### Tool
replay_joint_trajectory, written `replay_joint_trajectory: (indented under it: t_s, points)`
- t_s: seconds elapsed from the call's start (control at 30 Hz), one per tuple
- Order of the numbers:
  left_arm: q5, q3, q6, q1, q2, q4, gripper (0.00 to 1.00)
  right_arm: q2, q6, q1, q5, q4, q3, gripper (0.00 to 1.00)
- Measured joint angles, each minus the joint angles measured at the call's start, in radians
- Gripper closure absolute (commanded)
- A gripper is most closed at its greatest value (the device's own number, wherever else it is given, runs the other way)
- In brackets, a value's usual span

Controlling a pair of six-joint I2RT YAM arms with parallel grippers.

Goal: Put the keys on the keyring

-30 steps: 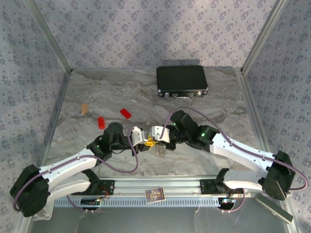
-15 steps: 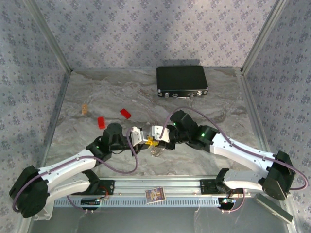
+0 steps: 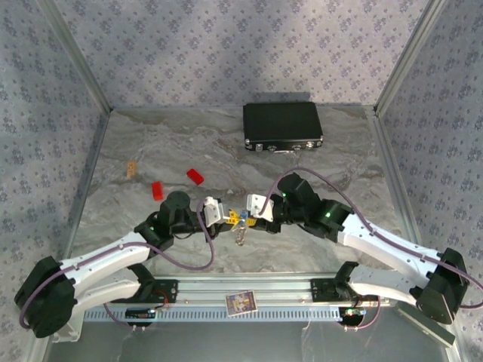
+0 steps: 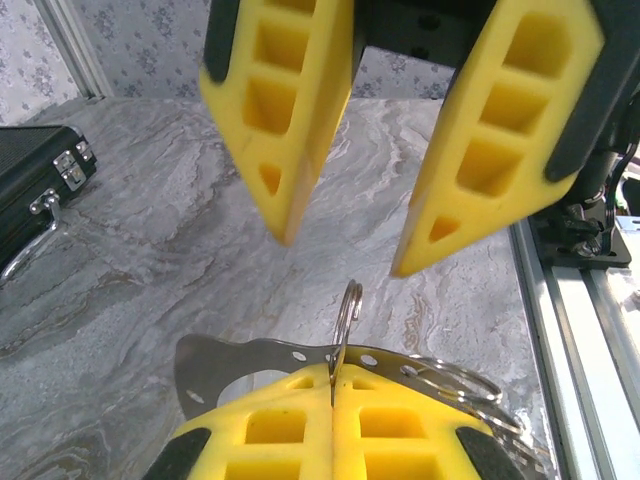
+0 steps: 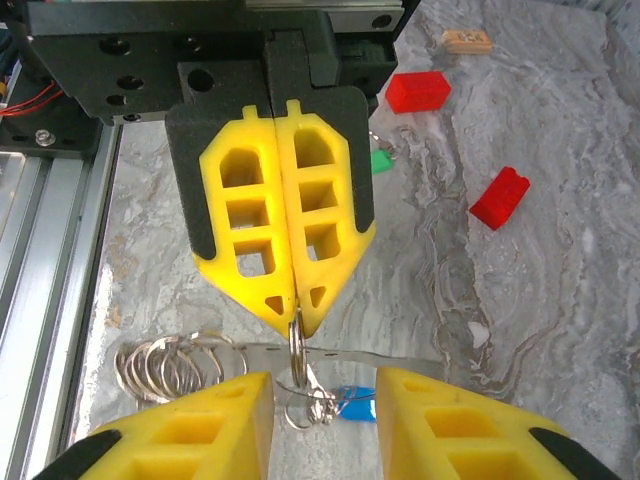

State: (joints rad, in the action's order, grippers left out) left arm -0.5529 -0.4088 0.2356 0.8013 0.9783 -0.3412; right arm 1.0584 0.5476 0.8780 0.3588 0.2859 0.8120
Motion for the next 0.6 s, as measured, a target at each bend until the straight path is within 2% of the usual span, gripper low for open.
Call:
replay_joint_trajectory:
  t_s: [0.17, 0.23, 0.33, 0.47, 0.53, 0.6]
  points:
    - [0.0, 0.0, 0.0, 0.003, 0.007, -0.001, 1.0, 0.028, -0.015, 0.005, 0.011, -0.014, 0.0, 0.89]
    - [0.0, 0.0, 0.0, 0.004, 0.008, 0.0, 1.0, 0.037, -0.015, 0.006, 0.018, -0.018, 0.0, 0.91]
    - [0.005, 0.0, 0.0, 0.004, 0.008, 0.0, 1.0, 0.041, -0.02, 0.006, 0.024, -0.018, 0.0, 1.0]
    - [0.008, 0.0, 0.0, 0.004, 0.011, -0.002, 0.98, 0.042, -0.019, 0.006, 0.028, -0.018, 0.0, 1.0]
    - [0.012, 0.0, -0.002, 0.004, 0.013, -0.005, 0.89, 0.042, -0.019, 0.006, 0.027, -0.017, 0.0, 1.0]
    - [0.017, 0.0, -0.002, 0.005, 0.013, -0.008, 0.85, 0.042, -0.019, 0.006, 0.028, -0.018, 0.0, 1.0]
